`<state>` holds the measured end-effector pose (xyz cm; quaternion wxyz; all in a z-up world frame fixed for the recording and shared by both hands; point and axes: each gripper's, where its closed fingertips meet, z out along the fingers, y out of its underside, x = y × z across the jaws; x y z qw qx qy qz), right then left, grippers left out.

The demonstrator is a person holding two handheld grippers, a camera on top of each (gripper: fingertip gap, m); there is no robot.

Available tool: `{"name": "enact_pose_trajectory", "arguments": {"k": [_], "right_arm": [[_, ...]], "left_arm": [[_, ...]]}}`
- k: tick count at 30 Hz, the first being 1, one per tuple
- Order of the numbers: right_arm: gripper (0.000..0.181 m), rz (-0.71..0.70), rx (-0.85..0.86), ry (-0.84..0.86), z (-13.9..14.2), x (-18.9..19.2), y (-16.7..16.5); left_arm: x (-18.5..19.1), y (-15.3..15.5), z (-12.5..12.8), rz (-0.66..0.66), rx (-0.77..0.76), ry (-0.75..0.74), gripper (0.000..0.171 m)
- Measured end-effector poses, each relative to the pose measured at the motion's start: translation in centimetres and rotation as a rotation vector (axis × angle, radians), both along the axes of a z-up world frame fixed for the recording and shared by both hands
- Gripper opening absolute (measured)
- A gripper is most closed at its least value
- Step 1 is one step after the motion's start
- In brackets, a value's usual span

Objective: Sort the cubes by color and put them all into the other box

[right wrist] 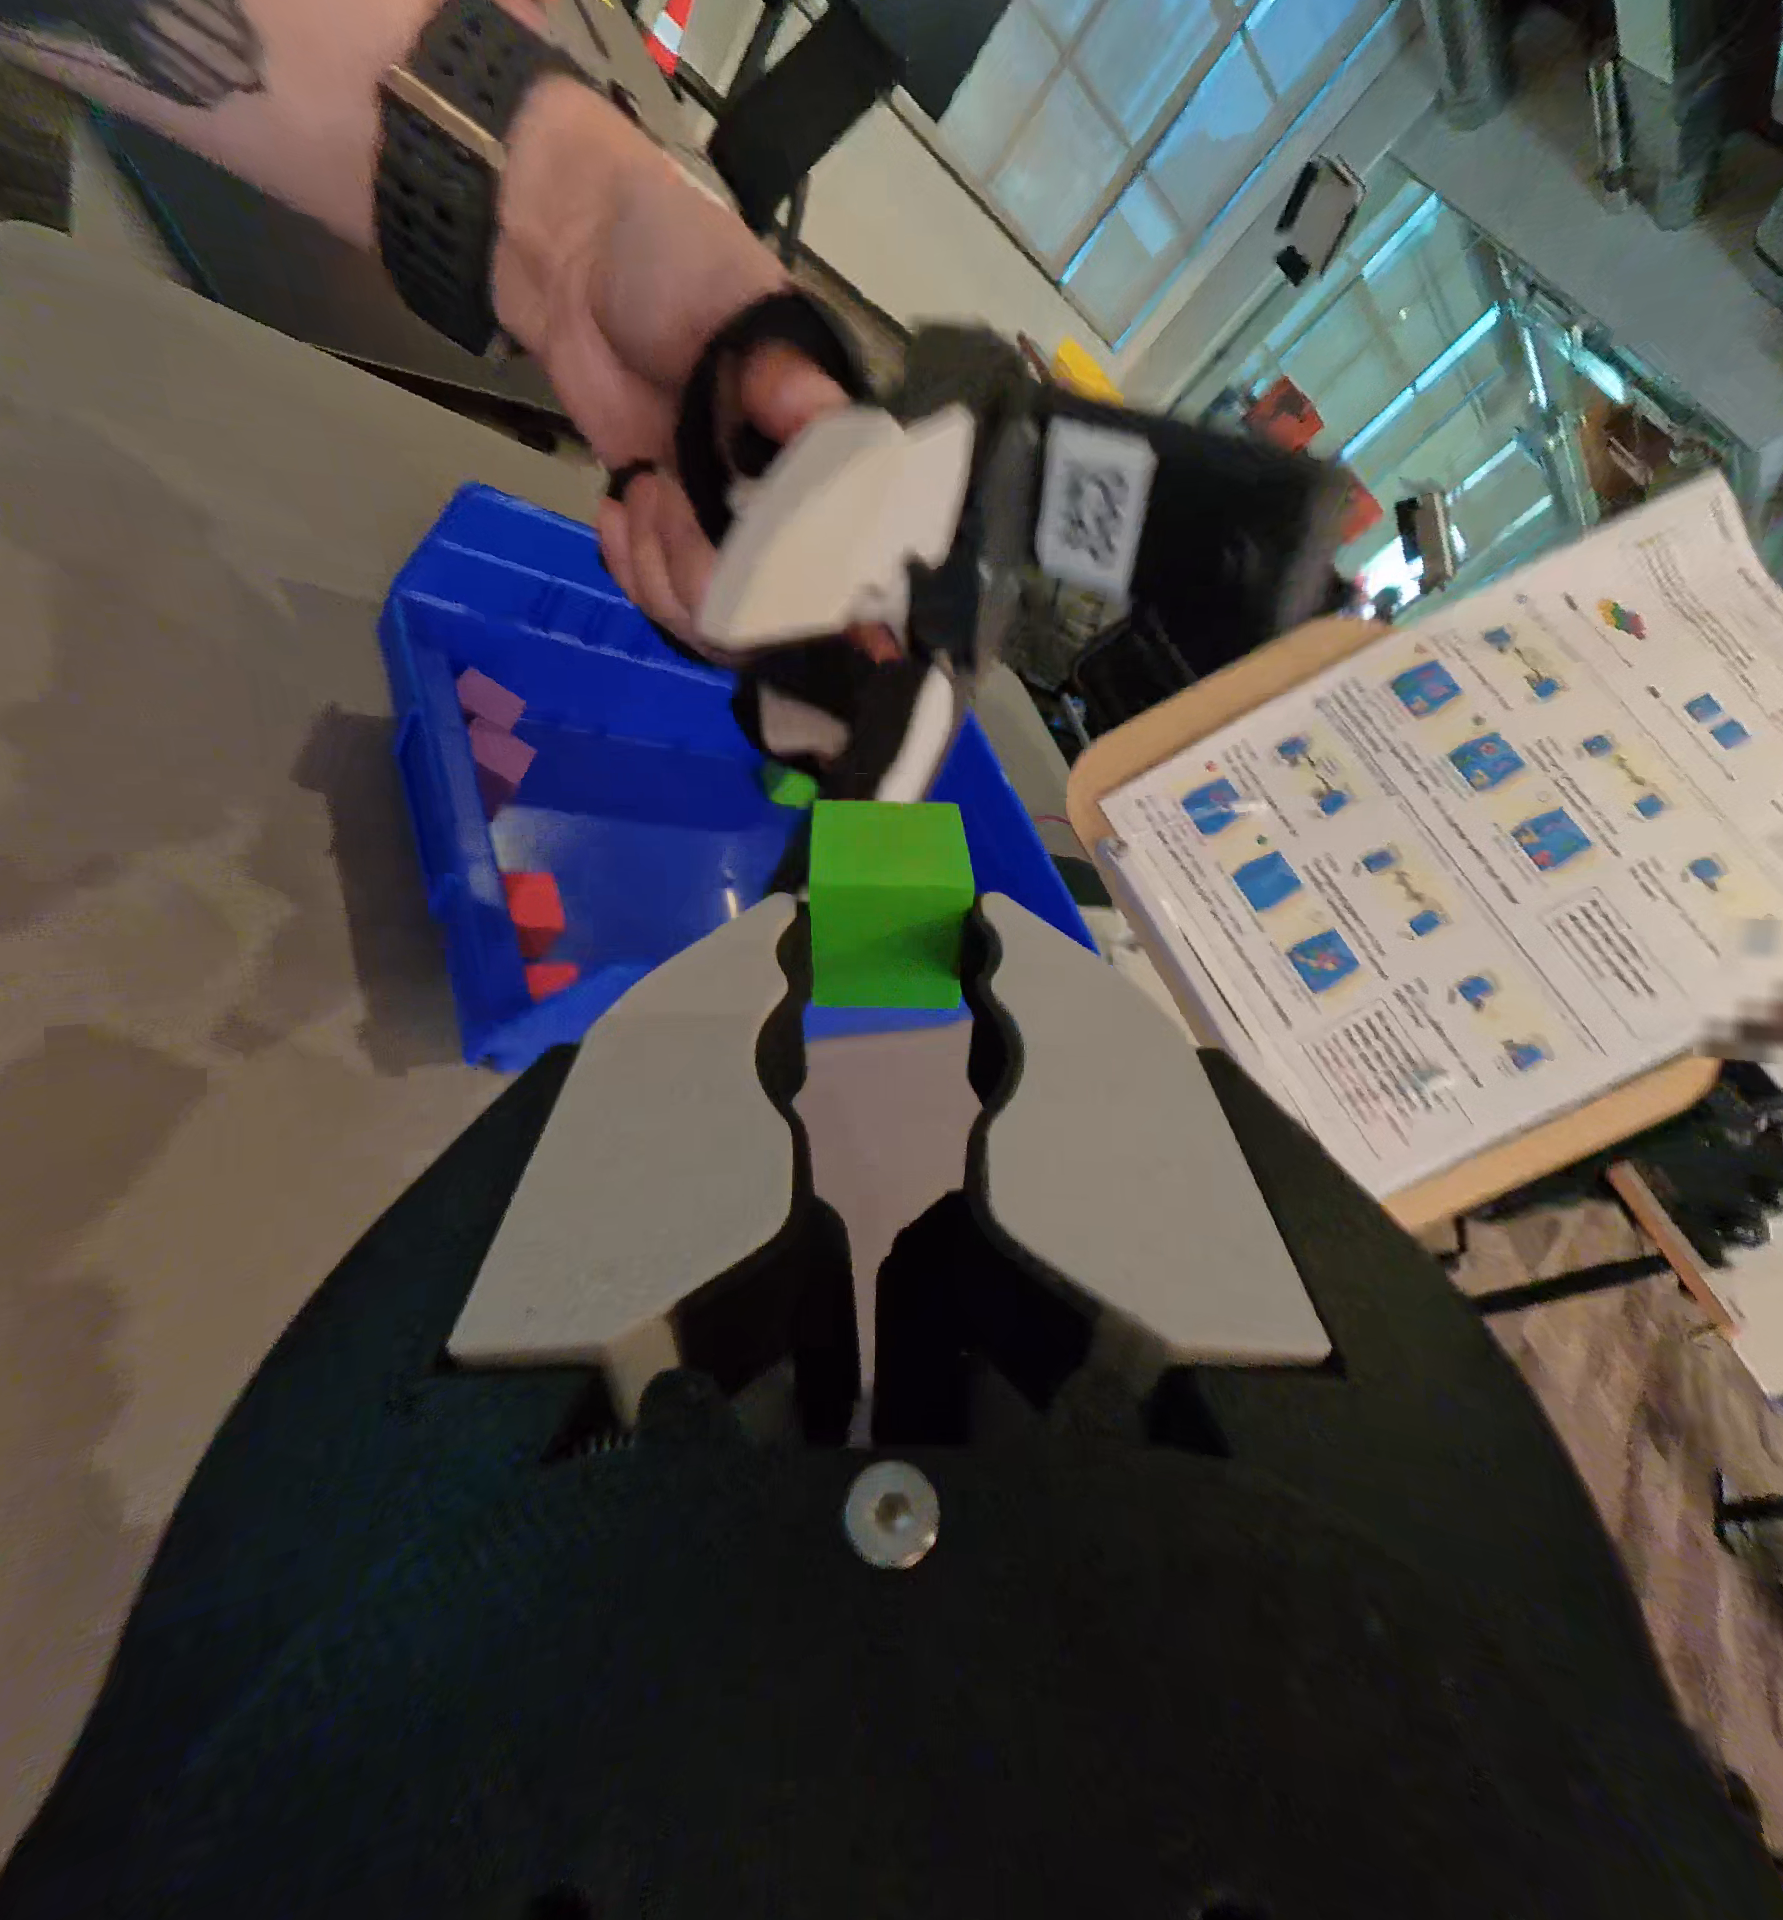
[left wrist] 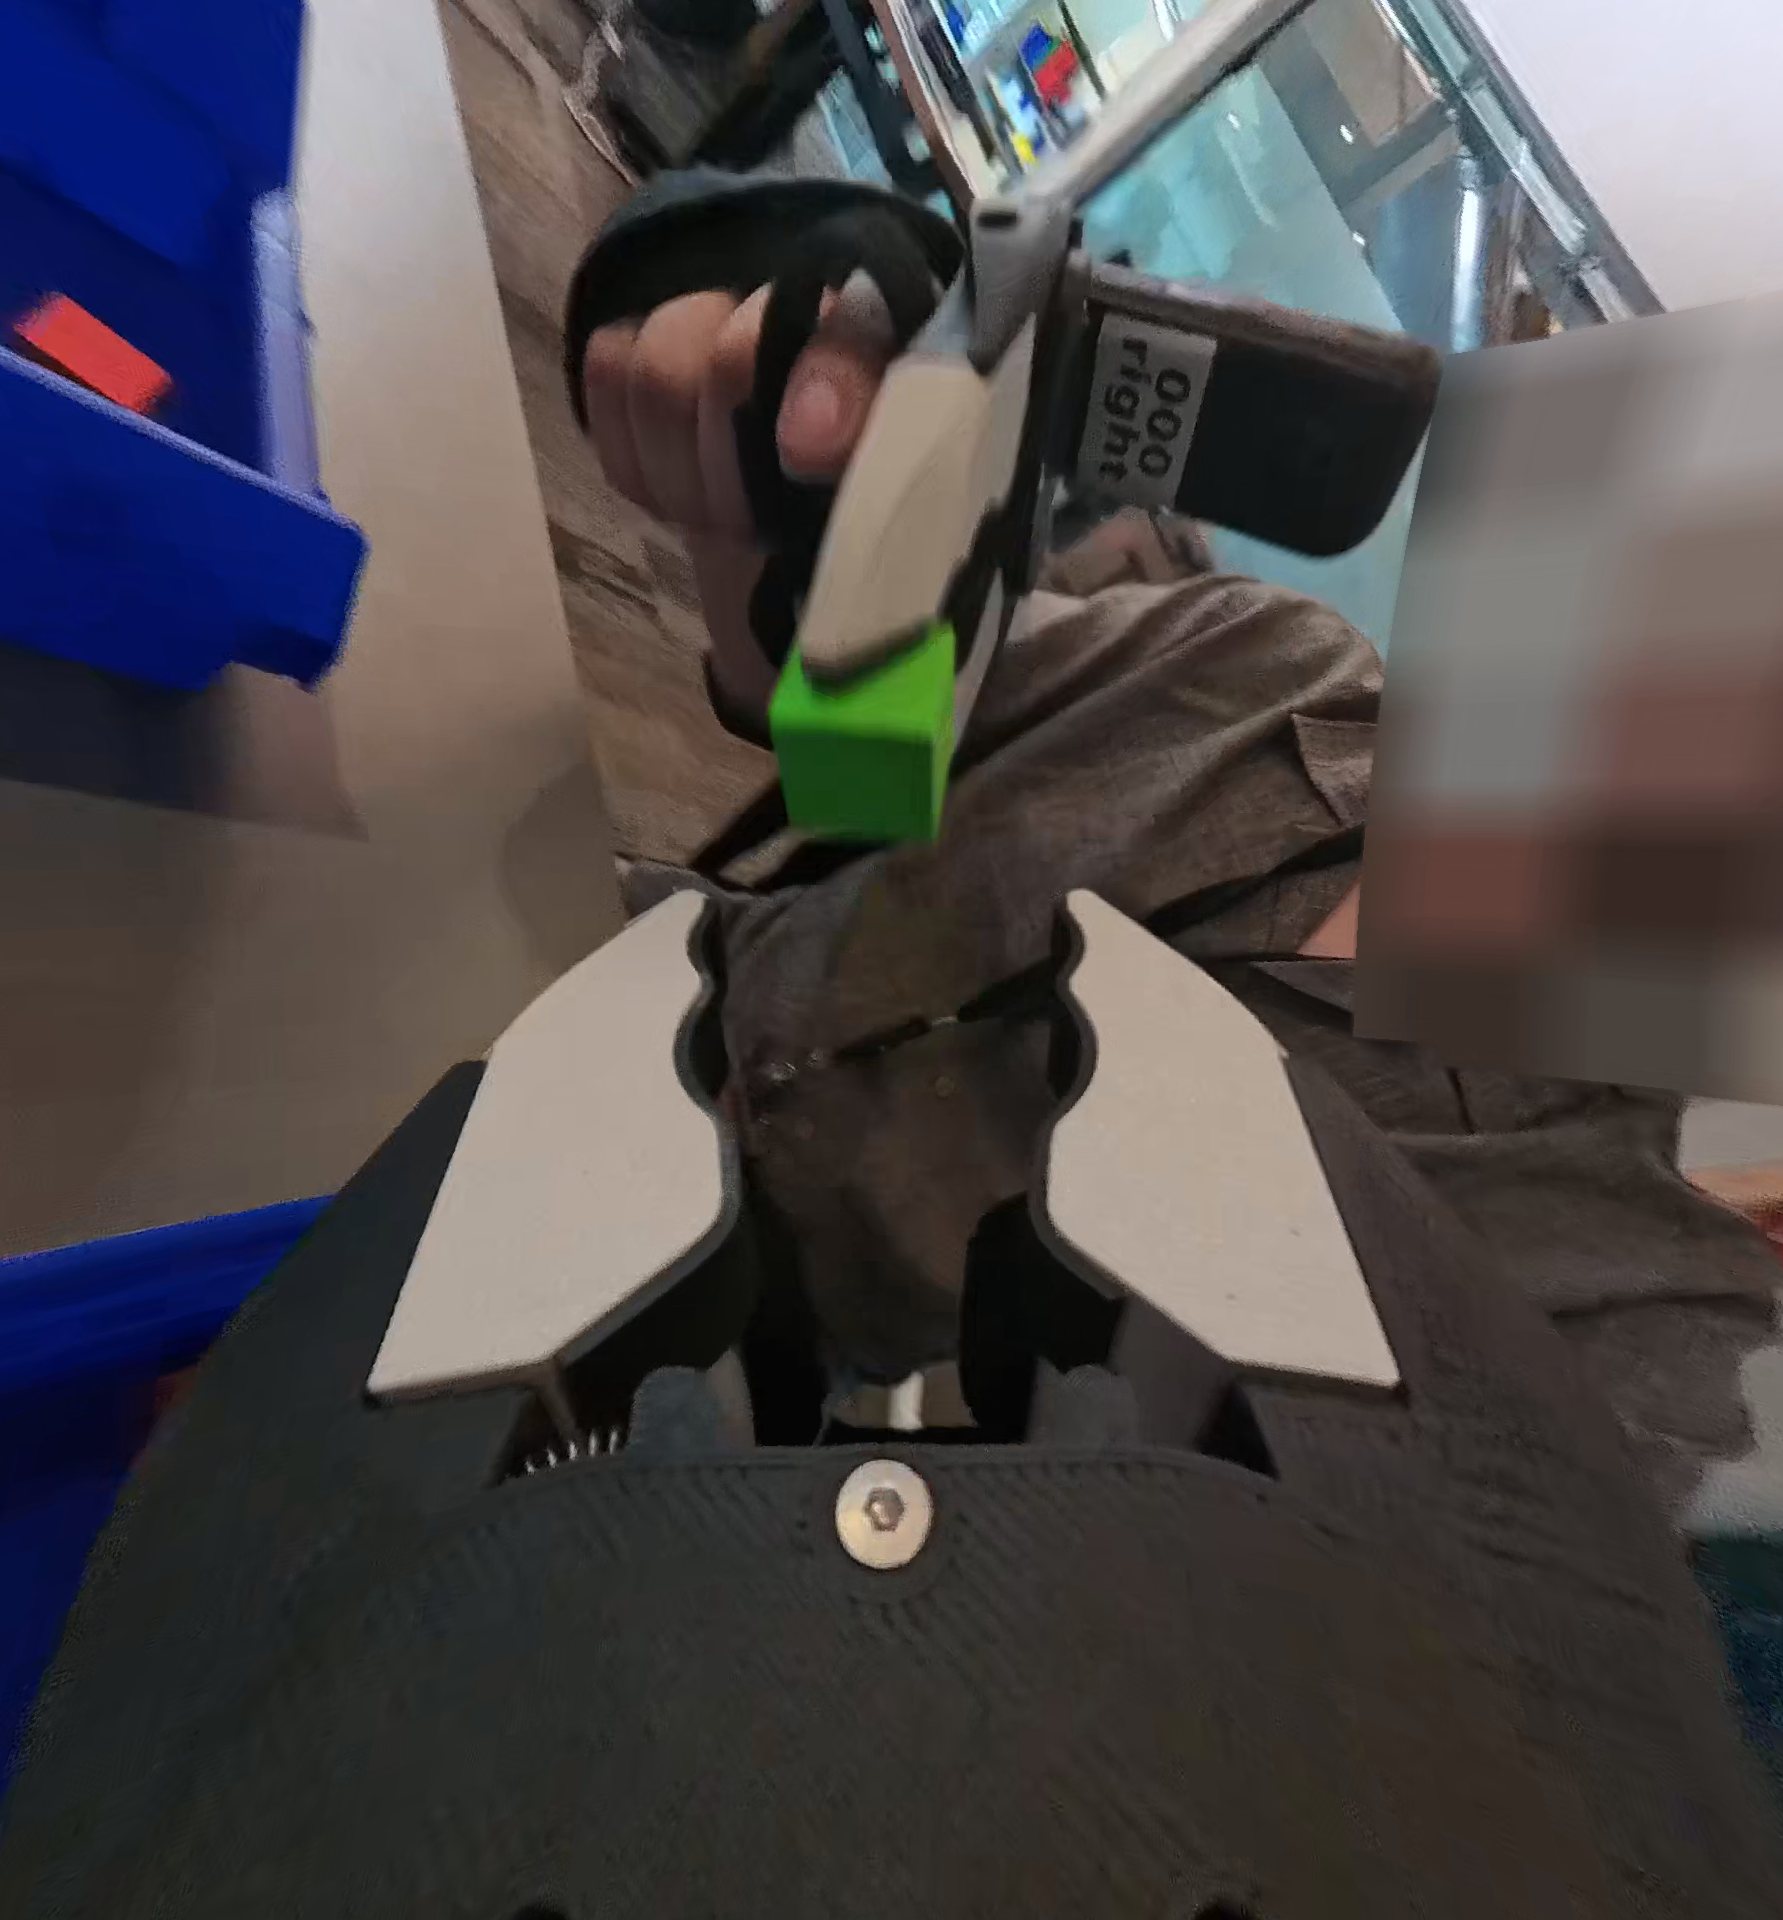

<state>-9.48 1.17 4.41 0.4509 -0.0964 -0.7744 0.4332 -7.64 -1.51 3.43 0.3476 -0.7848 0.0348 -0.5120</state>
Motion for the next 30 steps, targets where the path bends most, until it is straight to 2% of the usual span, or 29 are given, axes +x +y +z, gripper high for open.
{"name": "enact_pose_trajectory", "arguments": {"k": [2, 5, 8, 12, 14, 16, 21, 24, 27, 30], "right_arm": [[0.028, -0.092, 0.001, -0.056, 0.7, -1.0, 4.3], [0.028, -0.268, 0.034, -0.291, -0.6, -2.8, 12.0], [0.028, -0.407, 0.13, -0.615, -4.8, -3.3, 18.0], [0.028, -0.528, 0.337, -1.037, -11.4, -0.9, 22.9], [0.028, -0.562, 0.414, -1.198, -14.3, 0.7, 24.1], [0.028, -0.605, 0.484, -1.314, -16.7, 2.0, 25.1], [0.028, -0.646, 0.499, -1.353, -19.6, 1.7, 26.1], [0.029, -0.617, 0.453, -1.326, -20.3, 0.8, 25.5], [0.029, -0.603, 0.434, -1.309, -20.4, 0.4, 25.2], [0.052, -0.623, 0.428, -1.328, -20.2, 0.5, 25.3]], "left_arm": [[-1.7, 0.3, 0.3, 0.109, 0.033, 0.098, 0.062], [-5.1, 0.2, 0.0, 0.35, 0.008, 0.334, 0.057], [-6.6, -0.6, 0.0, 0.552, -0.008, 0.528, 0.047], [-6.3, -1.3, -0.7, 0.684, -0.004, 0.696, 0.043], [-6.8, -1.8, -1.7, 0.719, -0.036, 0.792, 0.042], [-9.0, -3.0, -2.7, 0.795, -0.111, 0.903, 0.041], [-16.2, -7.2, -3.6, 1.005, -0.287, 1.106, 0.041], [-19.2, -8.9, -4.4, 0.999, -0.363, 1.213, 0.043], [-20.9, -8.9, -6.1, 0.936, -0.417, 1.232, 0.042], [-22.3, -8.1, -7.8, 0.897, -0.45, 1.224, 0.043]]}}
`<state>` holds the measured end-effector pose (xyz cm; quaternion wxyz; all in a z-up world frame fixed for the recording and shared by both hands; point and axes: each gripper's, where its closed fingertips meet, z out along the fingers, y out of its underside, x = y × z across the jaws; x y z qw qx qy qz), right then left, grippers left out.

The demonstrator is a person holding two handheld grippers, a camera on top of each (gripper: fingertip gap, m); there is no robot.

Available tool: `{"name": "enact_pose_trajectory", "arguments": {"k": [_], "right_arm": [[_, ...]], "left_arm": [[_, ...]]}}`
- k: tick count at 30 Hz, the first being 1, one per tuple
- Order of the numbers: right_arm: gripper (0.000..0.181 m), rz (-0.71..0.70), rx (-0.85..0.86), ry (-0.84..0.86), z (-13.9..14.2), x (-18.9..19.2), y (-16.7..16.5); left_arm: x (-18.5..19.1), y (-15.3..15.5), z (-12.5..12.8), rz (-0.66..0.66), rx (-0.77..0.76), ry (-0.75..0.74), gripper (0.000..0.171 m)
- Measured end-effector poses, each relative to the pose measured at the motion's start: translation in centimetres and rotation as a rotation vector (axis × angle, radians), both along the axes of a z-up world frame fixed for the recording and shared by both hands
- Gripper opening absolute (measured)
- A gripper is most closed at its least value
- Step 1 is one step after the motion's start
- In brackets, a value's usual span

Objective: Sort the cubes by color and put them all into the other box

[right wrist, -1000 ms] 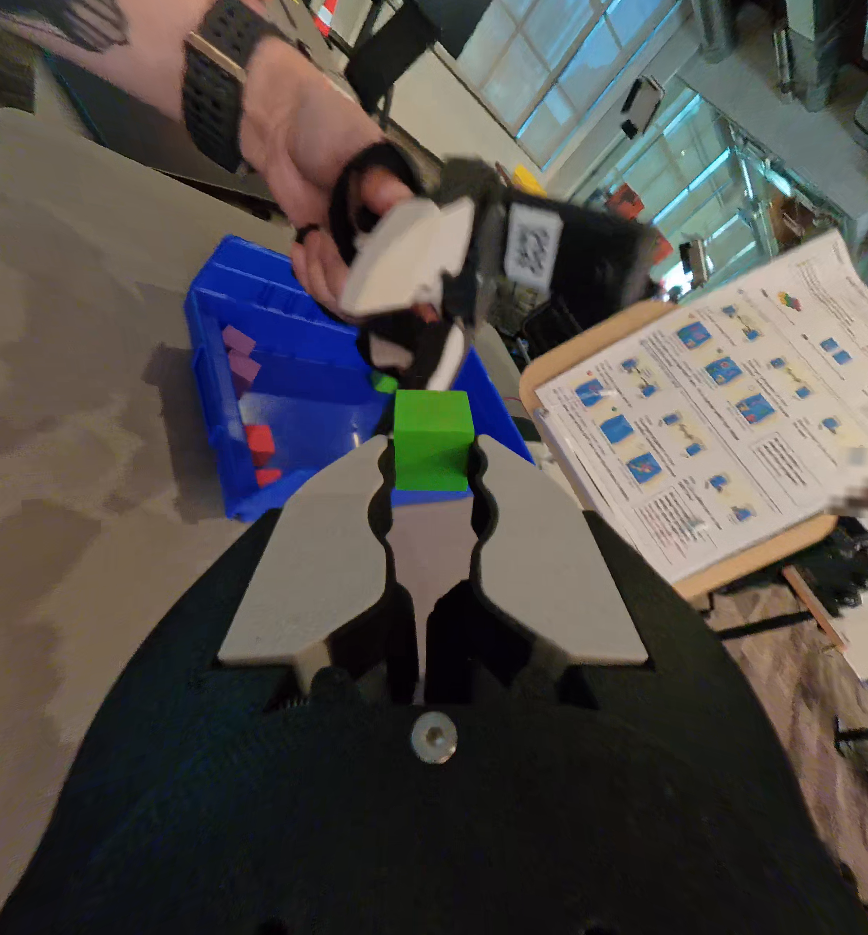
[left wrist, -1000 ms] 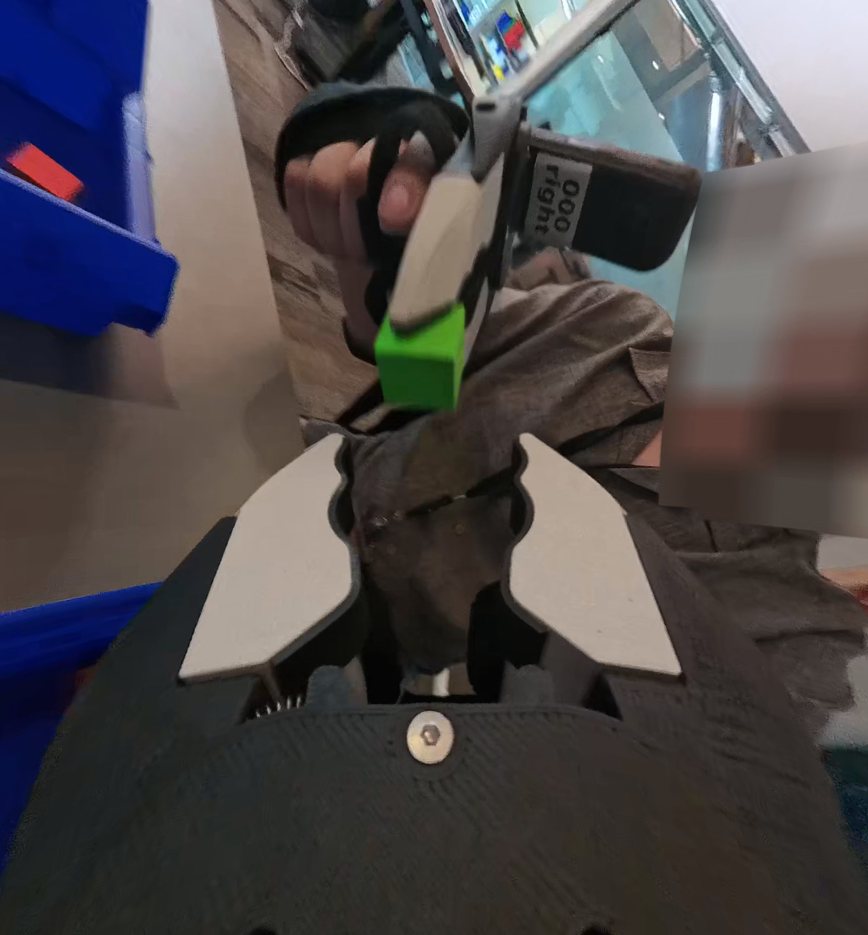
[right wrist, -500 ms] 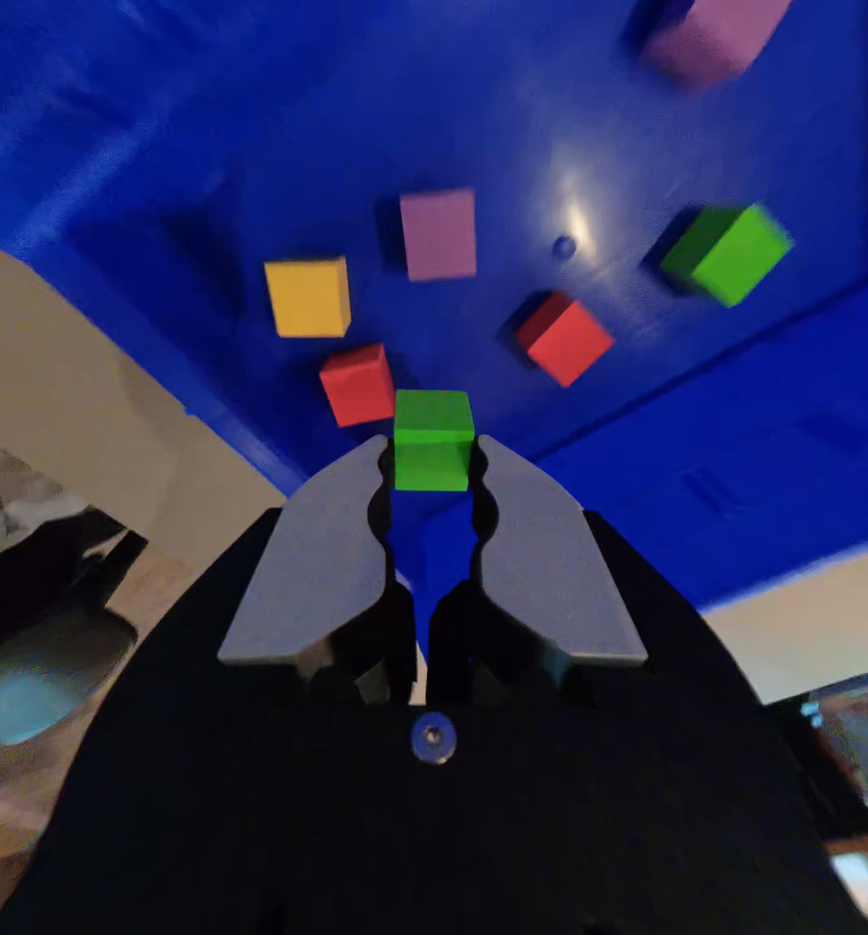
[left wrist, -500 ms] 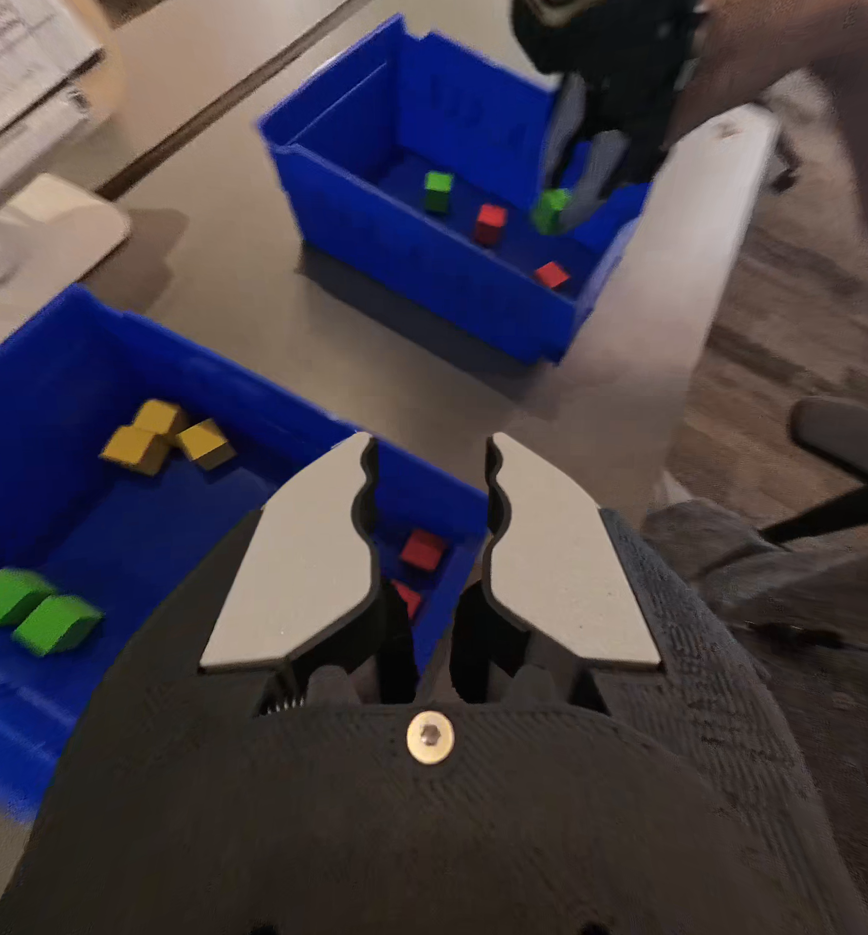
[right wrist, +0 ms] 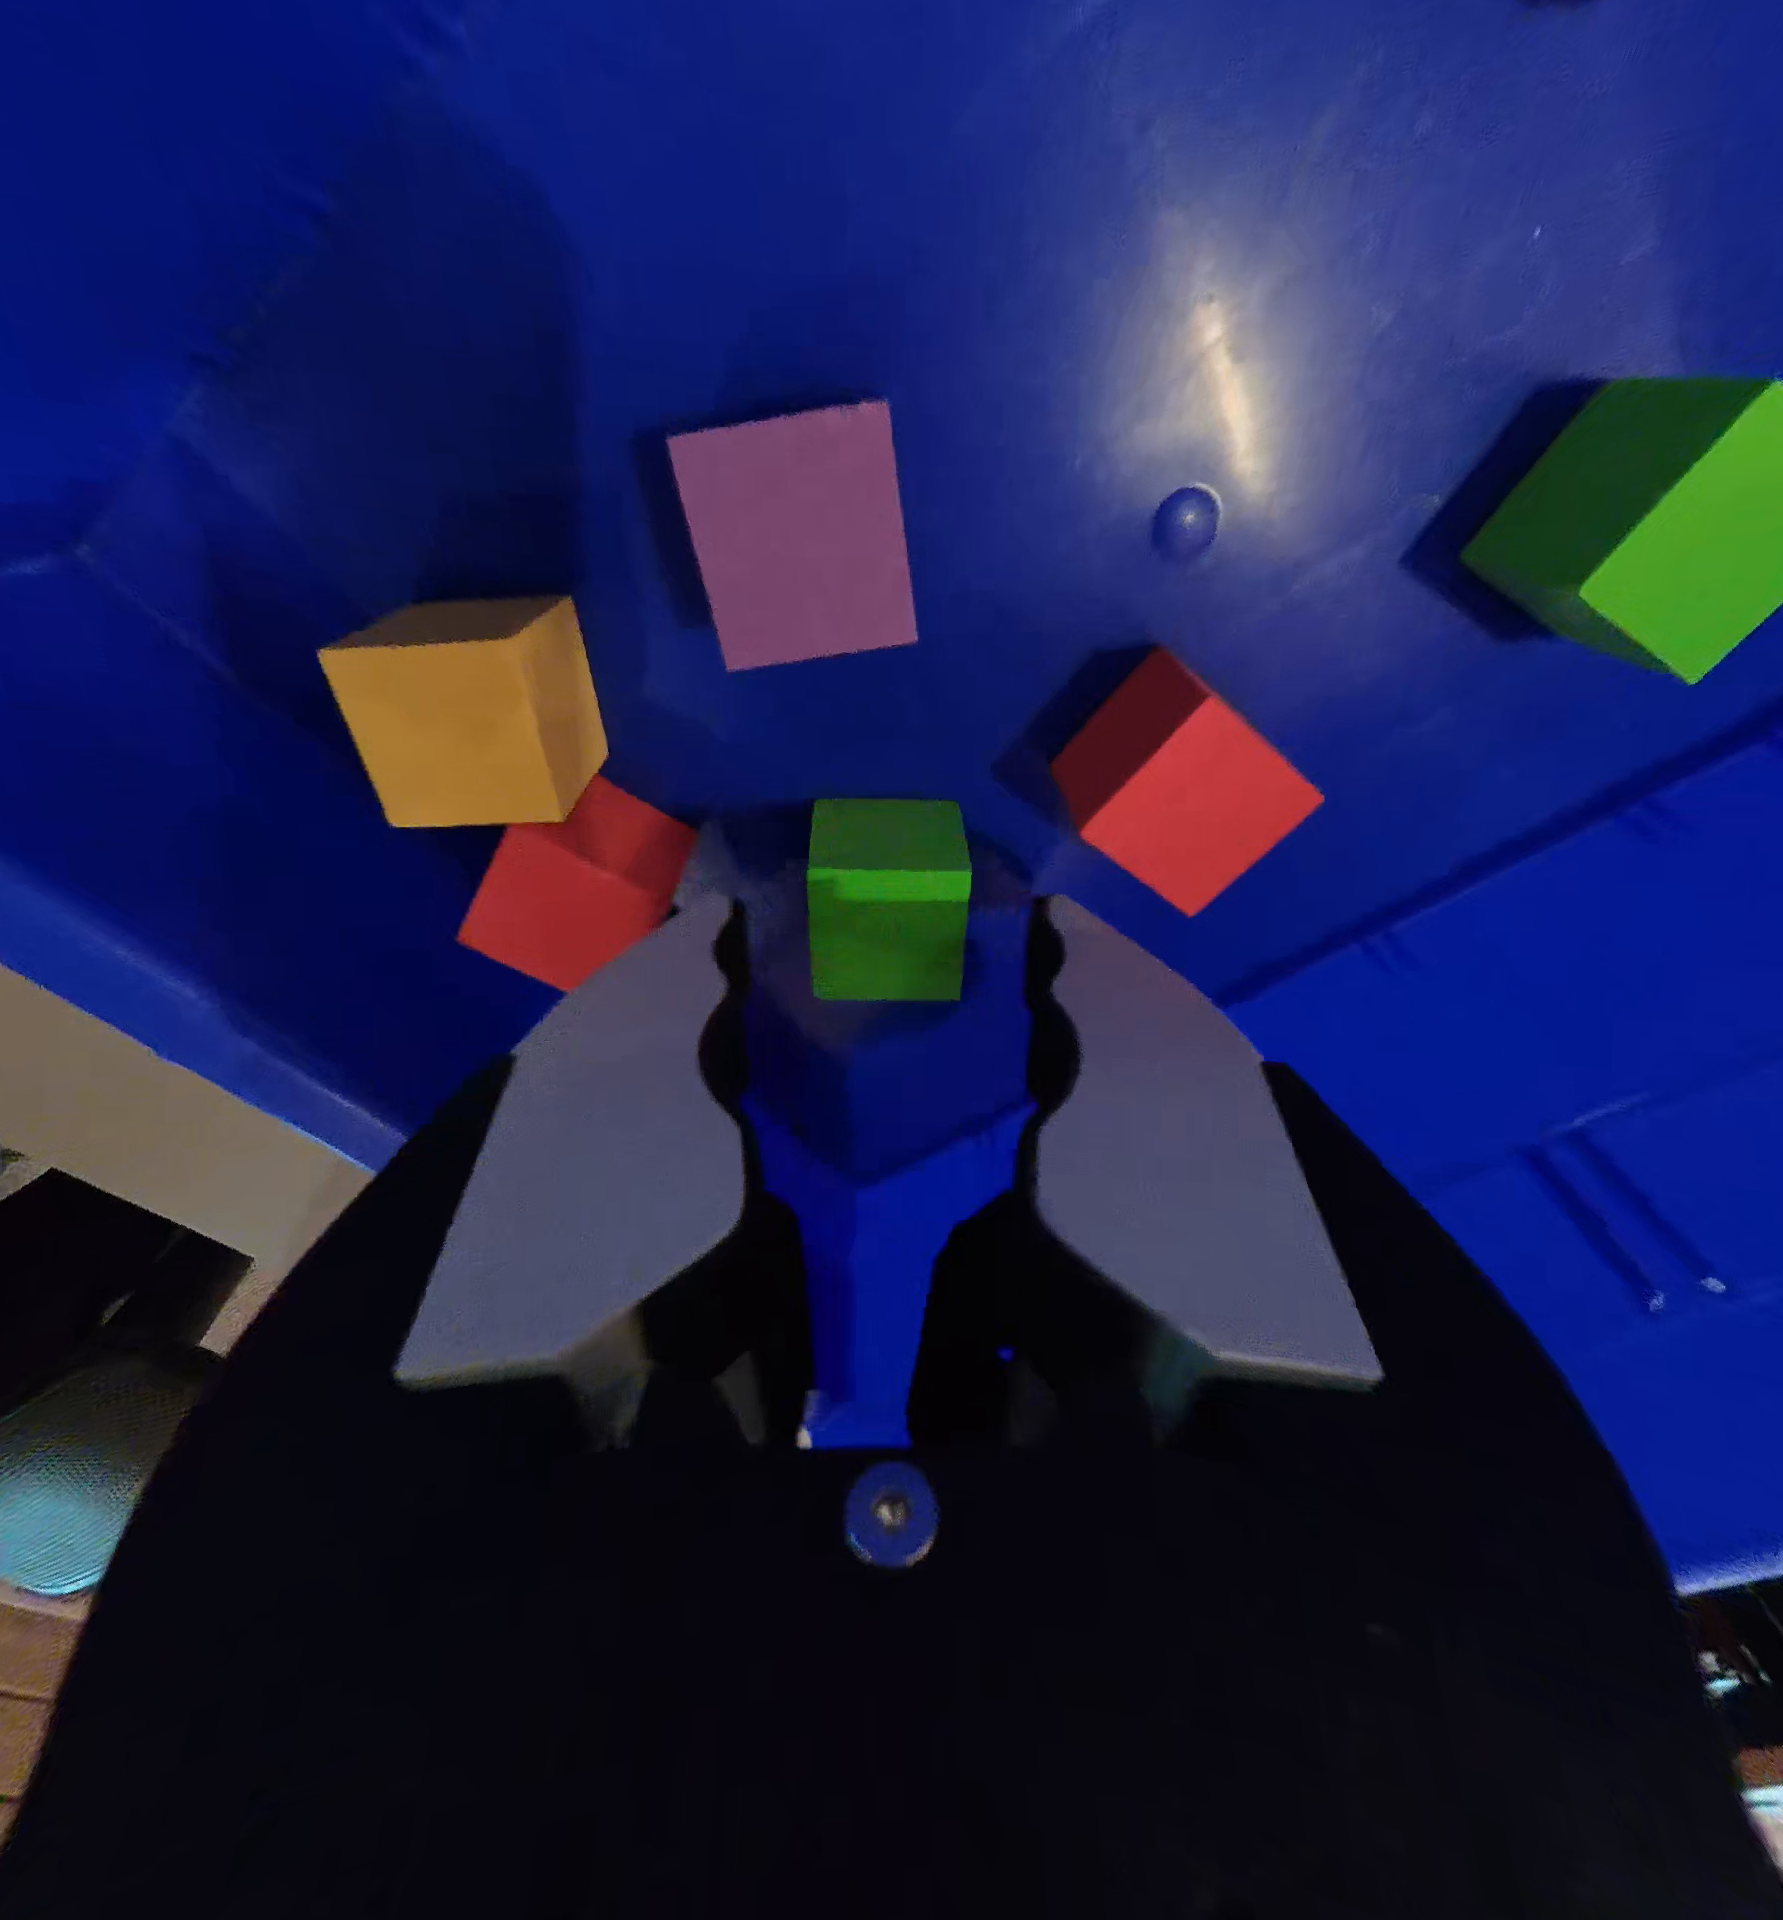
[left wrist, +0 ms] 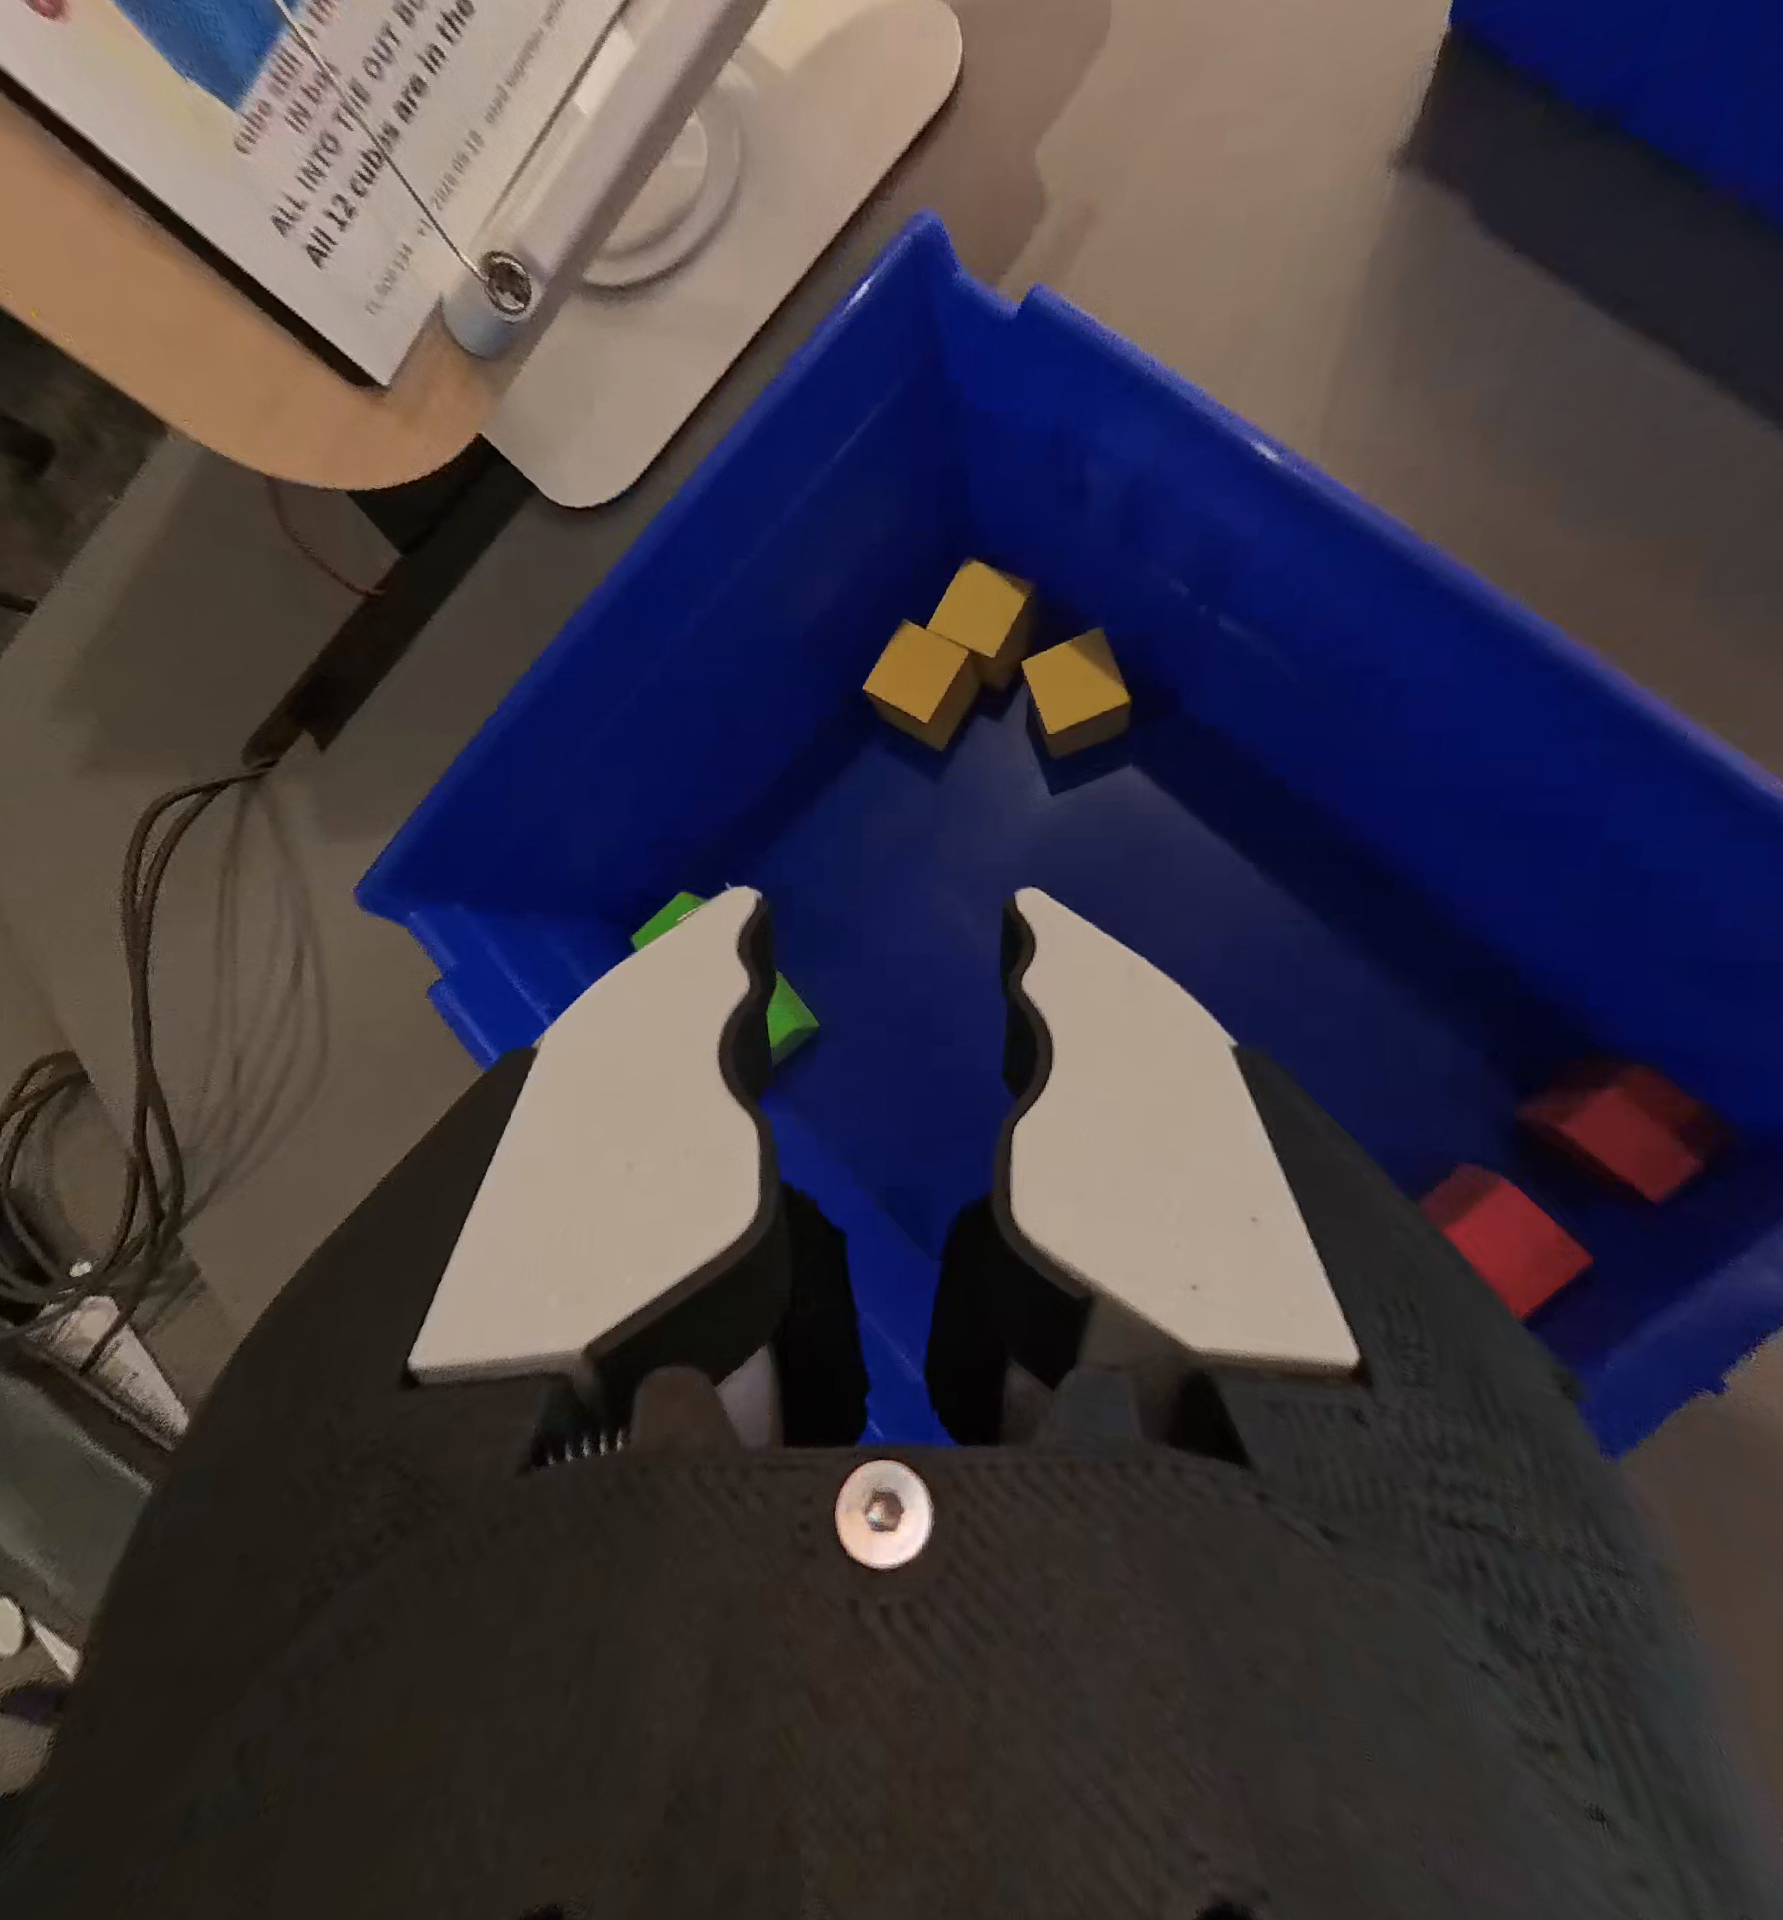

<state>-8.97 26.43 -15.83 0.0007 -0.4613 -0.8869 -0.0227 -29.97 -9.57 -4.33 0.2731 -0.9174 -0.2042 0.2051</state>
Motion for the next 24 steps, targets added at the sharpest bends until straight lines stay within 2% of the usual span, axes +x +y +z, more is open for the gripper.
{"name": "enact_pose_trajectory", "arguments": {"k": [5, 10, 14, 24], "right_arm": [[0.053, -0.011, 0.0, 0.063, 2.4, 0.2, 0.4], [0.05, 0.028, 0.024, 0.226, 6.0, 0.2, 0.0], [0.048, 0.089, 0.055, 0.302, 7.5, 0.9, -1.0], [0.047, 0.174, 0.066, 0.362, 8.1, 1.6, -3.0]], "left_arm": [[-2.5, 1.5, -3.1, -0.018, -0.069, -0.057, 0.045], [-3.7, 3.9, -7.3, -0.221, -0.244, -0.058, 0.05], [-4.7, 5.6, -8.5, -0.344, -0.316, 0.044, 0.046], [-6.2, 5.8, -10.6, -0.357, -0.439, 0.032, 0.046]]}}
